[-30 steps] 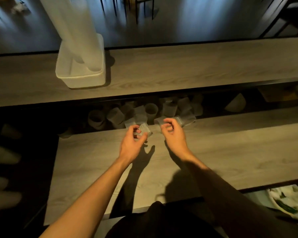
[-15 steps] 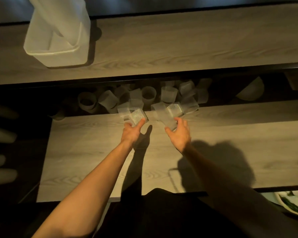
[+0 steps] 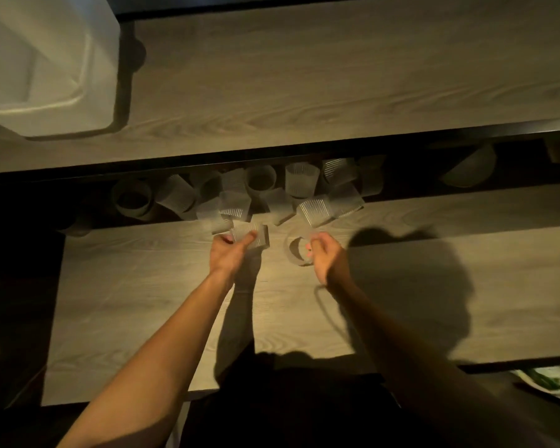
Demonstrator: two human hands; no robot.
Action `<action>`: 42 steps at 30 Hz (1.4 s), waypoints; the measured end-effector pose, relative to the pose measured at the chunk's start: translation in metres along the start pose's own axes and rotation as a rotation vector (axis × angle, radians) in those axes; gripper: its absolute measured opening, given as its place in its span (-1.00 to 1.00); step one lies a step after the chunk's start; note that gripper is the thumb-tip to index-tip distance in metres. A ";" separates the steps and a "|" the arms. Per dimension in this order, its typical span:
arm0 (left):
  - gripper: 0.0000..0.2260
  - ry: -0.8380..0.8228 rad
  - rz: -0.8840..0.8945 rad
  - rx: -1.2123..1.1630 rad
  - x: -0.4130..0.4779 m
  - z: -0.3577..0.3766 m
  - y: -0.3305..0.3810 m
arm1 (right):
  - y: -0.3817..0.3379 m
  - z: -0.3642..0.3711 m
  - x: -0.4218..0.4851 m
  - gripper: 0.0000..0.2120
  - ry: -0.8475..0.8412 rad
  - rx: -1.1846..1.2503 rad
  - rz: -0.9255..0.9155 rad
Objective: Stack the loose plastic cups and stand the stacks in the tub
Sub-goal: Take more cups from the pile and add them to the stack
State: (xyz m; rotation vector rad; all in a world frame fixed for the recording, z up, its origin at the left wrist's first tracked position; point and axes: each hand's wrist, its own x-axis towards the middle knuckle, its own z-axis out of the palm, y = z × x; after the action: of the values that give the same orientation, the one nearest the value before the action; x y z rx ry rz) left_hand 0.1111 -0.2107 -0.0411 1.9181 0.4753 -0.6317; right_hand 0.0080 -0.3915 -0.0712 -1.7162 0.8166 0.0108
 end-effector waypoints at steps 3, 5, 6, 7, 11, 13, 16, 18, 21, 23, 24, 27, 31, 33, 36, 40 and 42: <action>-0.45 -0.085 0.111 0.182 -0.015 -0.002 -0.010 | 0.001 0.002 0.007 -0.86 -0.049 0.132 0.054; -0.33 -0.183 0.189 0.287 -0.021 -0.004 -0.019 | -0.004 0.002 0.010 -0.78 -0.078 0.186 0.079; -0.25 -0.226 0.232 0.325 -0.024 -0.005 -0.023 | -0.007 0.002 0.010 -0.73 -0.107 0.196 0.090; -0.20 -0.255 0.281 0.368 -0.027 -0.006 -0.026 | -0.009 0.003 0.010 -0.70 -0.141 0.166 0.085; -0.29 -0.300 0.485 0.525 -0.036 -0.005 -0.031 | 0.001 0.013 0.011 -0.74 -0.285 -0.070 0.021; -0.29 -0.307 0.498 0.502 -0.040 -0.004 -0.030 | 0.015 0.018 0.014 -0.79 -0.330 -0.269 -0.045; -0.27 -0.314 0.503 0.488 -0.042 -0.004 -0.027 | 0.002 0.016 0.007 -0.69 -0.334 -0.340 -0.078; -0.20 -0.332 0.513 0.509 -0.042 -0.006 -0.025 | -0.011 0.011 0.001 -0.64 -0.300 -0.333 -0.053; -0.10 -0.354 0.548 0.553 -0.042 -0.008 -0.024 | -0.017 0.004 -0.001 -0.62 -0.294 -0.368 -0.080; -0.11 -0.380 0.601 0.599 -0.041 -0.005 -0.023 | -0.025 0.005 -0.003 -0.64 -0.398 -0.491 -0.155; -0.12 -0.388 0.624 0.623 -0.041 -0.004 -0.022 | -0.027 0.008 -0.005 -0.65 -0.448 -0.538 -0.173; -0.17 -0.351 0.609 0.643 -0.042 -0.002 -0.019 | -0.031 0.013 -0.005 -0.67 -0.424 -0.495 -0.181; -0.15 -0.290 0.561 0.630 -0.038 -0.006 -0.020 | -0.038 0.013 0.003 -0.71 0.033 -0.428 -0.367; -0.13 -0.288 0.538 0.645 -0.035 -0.008 -0.021 | -0.045 0.016 0.010 -0.61 0.095 -0.553 -0.440; -0.14 -0.291 0.498 0.662 -0.031 -0.009 -0.022 | -0.047 0.019 0.021 -0.44 0.060 -0.826 -0.435; -0.13 -0.259 0.450 0.635 -0.024 -0.009 -0.021 | -0.046 0.015 0.030 -0.62 0.051 -0.822 -0.410; -0.16 -0.242 0.438 0.630 -0.020 -0.010 -0.021 | -0.045 0.014 0.030 -0.62 0.048 -0.808 -0.434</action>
State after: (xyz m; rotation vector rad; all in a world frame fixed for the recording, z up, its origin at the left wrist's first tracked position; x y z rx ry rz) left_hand 0.0852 -0.1942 -0.0398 2.3846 -0.3401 -0.7610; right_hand 0.0598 -0.3913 -0.0497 -2.6409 0.4717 0.0048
